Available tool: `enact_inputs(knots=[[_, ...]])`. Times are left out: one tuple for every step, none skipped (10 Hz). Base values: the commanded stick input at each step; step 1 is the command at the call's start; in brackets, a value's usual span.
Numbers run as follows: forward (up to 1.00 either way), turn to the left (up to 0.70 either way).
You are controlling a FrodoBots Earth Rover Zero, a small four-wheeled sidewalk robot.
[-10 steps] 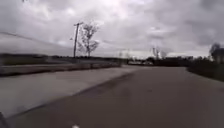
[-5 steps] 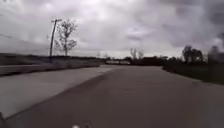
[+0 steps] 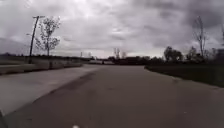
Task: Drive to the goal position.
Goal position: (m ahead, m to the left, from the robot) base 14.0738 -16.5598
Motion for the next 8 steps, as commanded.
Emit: enact_inputs(knots=[[1.0,0.0],[1.0,0.0],[1.0,0.0],[1.0,0.0],[1.0,0.0],[1.0,0.0],[1.0,0.0],[1.0,0.0]])
